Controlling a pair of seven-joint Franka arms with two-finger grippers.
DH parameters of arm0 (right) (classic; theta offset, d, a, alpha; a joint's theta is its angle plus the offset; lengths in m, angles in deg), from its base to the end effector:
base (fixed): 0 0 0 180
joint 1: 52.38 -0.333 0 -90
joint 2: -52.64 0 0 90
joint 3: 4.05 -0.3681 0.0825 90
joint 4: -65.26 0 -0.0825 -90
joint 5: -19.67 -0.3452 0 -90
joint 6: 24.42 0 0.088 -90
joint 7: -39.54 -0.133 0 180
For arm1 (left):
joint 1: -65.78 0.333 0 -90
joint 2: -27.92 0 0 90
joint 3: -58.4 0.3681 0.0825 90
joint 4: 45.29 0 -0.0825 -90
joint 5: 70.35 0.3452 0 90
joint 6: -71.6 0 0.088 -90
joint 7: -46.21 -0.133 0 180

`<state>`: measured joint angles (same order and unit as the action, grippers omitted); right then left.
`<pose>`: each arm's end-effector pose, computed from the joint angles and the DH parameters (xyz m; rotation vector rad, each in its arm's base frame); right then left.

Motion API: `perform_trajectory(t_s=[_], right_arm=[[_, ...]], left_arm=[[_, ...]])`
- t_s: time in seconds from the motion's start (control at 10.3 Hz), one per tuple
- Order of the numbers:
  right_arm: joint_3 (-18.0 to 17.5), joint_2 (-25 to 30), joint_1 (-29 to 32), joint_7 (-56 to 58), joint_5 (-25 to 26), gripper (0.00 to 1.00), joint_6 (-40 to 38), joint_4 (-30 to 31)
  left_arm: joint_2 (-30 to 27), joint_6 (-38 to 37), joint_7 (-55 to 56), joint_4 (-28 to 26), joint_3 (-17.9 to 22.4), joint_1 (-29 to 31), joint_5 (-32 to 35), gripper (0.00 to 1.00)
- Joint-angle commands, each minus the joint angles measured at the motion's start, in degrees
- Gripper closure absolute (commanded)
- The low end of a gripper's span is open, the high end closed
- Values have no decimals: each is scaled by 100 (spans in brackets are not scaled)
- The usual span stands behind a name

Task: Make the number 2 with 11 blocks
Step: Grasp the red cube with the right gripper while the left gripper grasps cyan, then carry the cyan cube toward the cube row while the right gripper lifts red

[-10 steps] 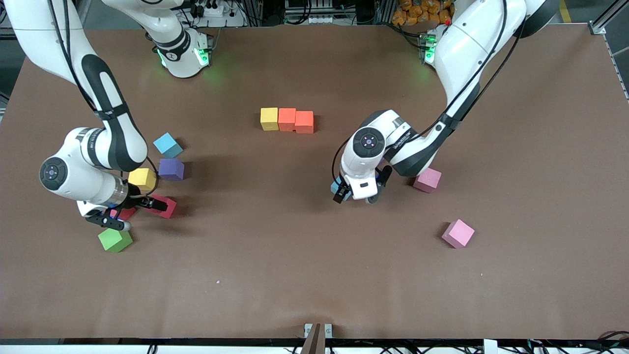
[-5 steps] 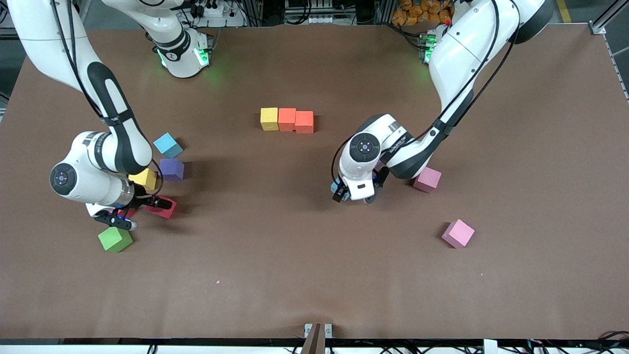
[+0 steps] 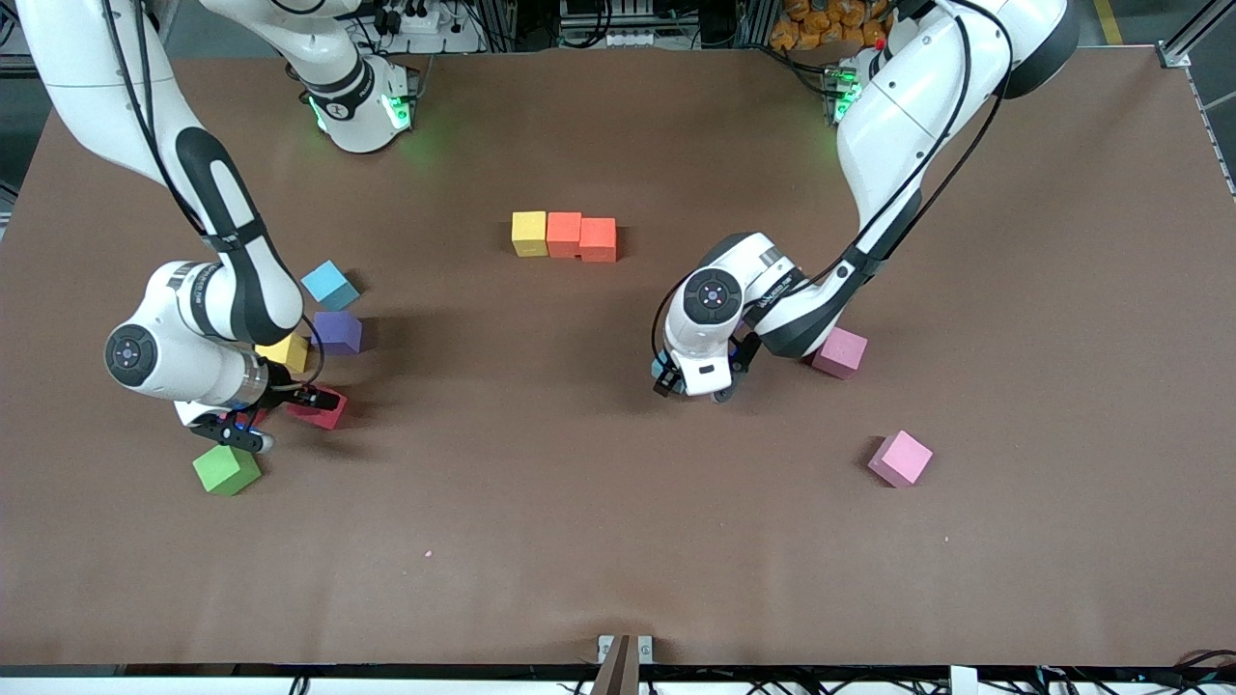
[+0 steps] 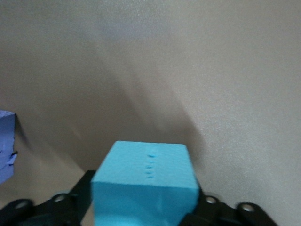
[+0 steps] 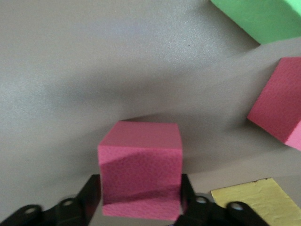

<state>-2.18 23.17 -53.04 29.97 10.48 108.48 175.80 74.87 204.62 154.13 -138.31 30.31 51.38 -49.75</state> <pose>0.6092 -0.0055 0.2589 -3.0156 0.4580 0.1976 0.5551 -0.4148 0.2174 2.7201 1.5288 -0.1446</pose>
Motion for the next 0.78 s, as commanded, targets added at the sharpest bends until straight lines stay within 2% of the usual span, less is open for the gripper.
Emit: perform_trajectory(t_s=[0.0,0.29,0.49,0.68], right_arm=[[-3,-76,-91,-36,-65,58,-53,-269],[-20,107,-337,61,197,59,-771,-612],[-91,423,-862,17,207,59,-1203,-577],[-100,512,-1477,-105,155,59,-1327,-516]], left_arm=[[-1,4,-95,144,31,-98,241,88],[-72,4,-313,144,-30,-572,1066,89],[-72,4,-1372,144,-187,-740,1104,89],[-72,4,-2105,144,-556,-670,1016,89]])
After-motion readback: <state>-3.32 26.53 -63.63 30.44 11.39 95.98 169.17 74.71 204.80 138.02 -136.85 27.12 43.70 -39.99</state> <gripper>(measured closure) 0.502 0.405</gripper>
